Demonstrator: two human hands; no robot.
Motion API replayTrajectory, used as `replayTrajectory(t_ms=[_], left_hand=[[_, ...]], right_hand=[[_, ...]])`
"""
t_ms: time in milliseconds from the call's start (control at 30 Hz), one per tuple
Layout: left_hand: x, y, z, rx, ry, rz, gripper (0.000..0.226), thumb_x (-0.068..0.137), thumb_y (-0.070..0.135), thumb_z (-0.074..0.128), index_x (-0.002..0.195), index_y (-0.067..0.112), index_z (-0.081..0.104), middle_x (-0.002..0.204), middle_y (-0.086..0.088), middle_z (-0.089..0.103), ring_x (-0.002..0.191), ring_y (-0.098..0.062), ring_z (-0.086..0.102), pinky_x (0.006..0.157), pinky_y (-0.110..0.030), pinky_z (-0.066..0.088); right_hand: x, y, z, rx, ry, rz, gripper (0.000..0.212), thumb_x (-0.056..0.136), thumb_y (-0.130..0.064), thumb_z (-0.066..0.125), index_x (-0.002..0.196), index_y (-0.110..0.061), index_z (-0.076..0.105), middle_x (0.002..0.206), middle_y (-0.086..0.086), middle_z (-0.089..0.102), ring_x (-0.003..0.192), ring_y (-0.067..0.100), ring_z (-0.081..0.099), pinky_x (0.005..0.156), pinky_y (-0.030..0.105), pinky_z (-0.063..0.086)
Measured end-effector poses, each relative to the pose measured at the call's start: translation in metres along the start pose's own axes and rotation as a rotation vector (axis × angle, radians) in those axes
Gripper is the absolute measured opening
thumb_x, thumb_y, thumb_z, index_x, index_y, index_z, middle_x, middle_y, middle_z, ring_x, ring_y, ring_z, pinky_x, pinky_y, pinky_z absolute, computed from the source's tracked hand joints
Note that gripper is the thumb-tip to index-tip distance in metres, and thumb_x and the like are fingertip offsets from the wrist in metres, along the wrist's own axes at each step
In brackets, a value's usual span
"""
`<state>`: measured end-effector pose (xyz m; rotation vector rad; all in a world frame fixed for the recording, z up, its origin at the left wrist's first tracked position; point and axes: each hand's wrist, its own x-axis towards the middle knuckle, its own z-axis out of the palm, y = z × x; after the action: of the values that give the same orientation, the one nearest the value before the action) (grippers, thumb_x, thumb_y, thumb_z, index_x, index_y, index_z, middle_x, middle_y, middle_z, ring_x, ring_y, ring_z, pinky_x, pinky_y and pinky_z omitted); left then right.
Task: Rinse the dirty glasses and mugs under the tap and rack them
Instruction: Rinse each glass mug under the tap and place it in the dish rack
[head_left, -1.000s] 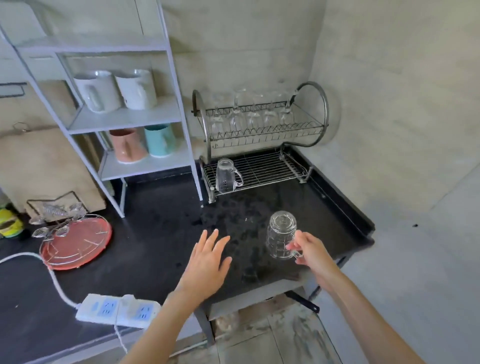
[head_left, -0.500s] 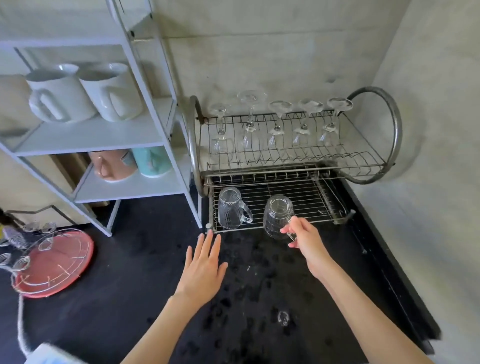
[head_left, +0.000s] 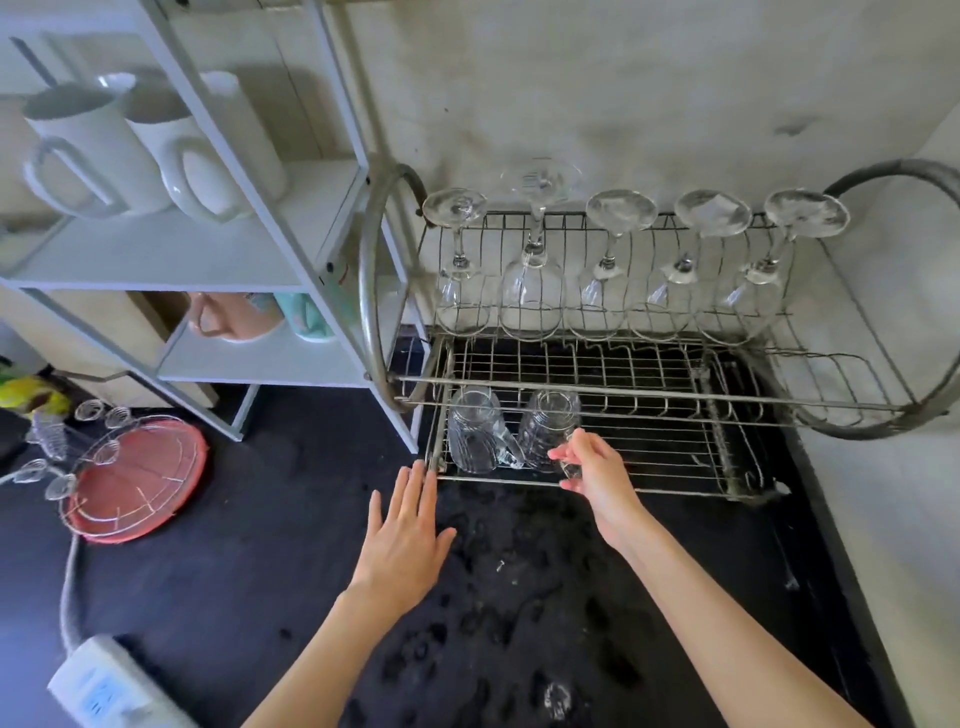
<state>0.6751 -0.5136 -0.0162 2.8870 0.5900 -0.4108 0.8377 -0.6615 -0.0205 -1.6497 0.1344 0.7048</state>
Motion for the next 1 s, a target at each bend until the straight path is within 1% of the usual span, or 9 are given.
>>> replayTrajectory(t_ms=[100,133,233,300,400,533,800,900,1000], left_hand=[[0.001,0.000,-0.001,0.049,-0.058,-0.044,0.078,0.071,0.042,0.075,0.131,-0.001,0.049,0.138,-0.016,0.048,0.125,-0.033,0.048,0.090,-0.053,0.047],[0.002,0.000,0.000,0.076,-0.053,-0.055,0.078,0.070,0.043,0.076,0.130,0.000,0.051,0.137,-0.016,0.050,0.125,-0.034,0.049,0.090,-0.052,0.049],[0.004,0.002,0.001,0.007,-0.055,-0.015,0.074,0.095,0.044,0.041,0.148,0.006,0.006,0.157,-0.014,0.003,0.144,-0.032,0.001,0.115,-0.047,0.012],[0.008,-0.001,0.003,0.032,-0.046,-0.027,0.070,0.098,0.045,0.029,0.148,0.012,-0.009,0.157,-0.009,-0.011,0.144,-0.028,-0.012,0.116,-0.043,0.001],[0.006,-0.002,-0.002,0.073,-0.078,-0.028,0.071,0.098,0.046,0.031,0.149,0.015,-0.008,0.156,-0.010,-0.013,0.143,-0.029,-0.013,0.116,-0.045,0.002],[-0.013,0.002,-0.008,0.055,-0.023,-0.023,0.070,0.098,0.046,0.031,0.149,0.018,-0.006,0.157,-0.009,-0.011,0.143,-0.029,-0.013,0.116,-0.046,0.001],[-0.133,0.003,0.031,-0.040,0.059,-0.098,0.066,0.097,0.049,0.029,0.150,0.021,0.001,0.157,-0.008,-0.009,0.144,-0.027,-0.013,0.116,-0.044,-0.002],[-0.192,-0.012,0.053,-0.085,0.126,-0.158,0.064,0.095,0.049,0.034,0.149,0.020,0.014,0.157,-0.011,0.002,0.144,-0.031,-0.003,0.115,-0.048,0.003],[-0.262,-0.033,0.070,-0.059,0.180,-0.220,0.062,0.084,0.049,0.055,0.136,0.016,0.047,0.144,-0.016,0.039,0.134,-0.039,0.034,0.103,-0.055,0.032]], right_hand=[[0.000,-0.001,0.001,-0.046,-0.029,-0.010,0.029,0.101,-0.029,0.037,0.082,-0.014,0.054,0.091,-0.002,0.061,0.092,0.011,0.049,0.080,0.034,0.045],[0.000,0.000,0.000,-0.072,-0.041,-0.020,0.028,0.100,-0.030,0.037,0.087,-0.014,0.056,0.092,-0.004,0.062,0.091,0.010,0.050,0.081,0.034,0.045],[-0.001,-0.003,-0.003,-0.165,-0.066,-0.053,0.027,0.100,-0.031,0.039,0.092,-0.014,0.057,0.095,-0.001,0.061,0.087,0.011,0.051,0.078,0.031,0.045],[-0.001,-0.004,-0.006,-0.252,-0.068,-0.072,0.028,0.099,-0.031,0.039,0.093,-0.011,0.058,0.098,0.003,0.059,0.088,0.014,0.052,0.079,0.031,0.043],[-0.011,-0.006,-0.011,-0.498,-0.079,-0.146,0.034,0.099,-0.030,0.039,0.123,-0.010,0.053,0.122,0.002,0.056,0.112,0.018,0.053,0.092,0.030,0.039],[-0.047,-0.001,-0.021,-0.752,-0.063,-0.293,0.045,0.099,-0.028,0.042,0.141,-0.014,0.037,0.141,0.004,0.044,0.129,0.020,0.043,0.103,0.028,0.033],[-0.148,0.050,-0.002,-1.173,-0.301,-0.566,0.059,0.098,-0.045,0.035,0.150,-0.027,0.014,0.158,-0.004,0.009,0.145,0.013,0.003,0.117,0.031,0.009],[-0.192,0.082,0.024,-1.273,-0.381,-0.665,0.059,0.098,-0.046,0.034,0.150,-0.026,0.012,0.159,-0.003,0.006,0.146,0.015,0.001,0.118,0.034,0.007],[-0.241,0.114,0.055,-1.231,-0.522,-0.698,0.059,0.099,-0.044,0.035,0.150,-0.026,0.012,0.158,-0.005,0.005,0.146,0.013,0.000,0.118,0.031,0.007]])
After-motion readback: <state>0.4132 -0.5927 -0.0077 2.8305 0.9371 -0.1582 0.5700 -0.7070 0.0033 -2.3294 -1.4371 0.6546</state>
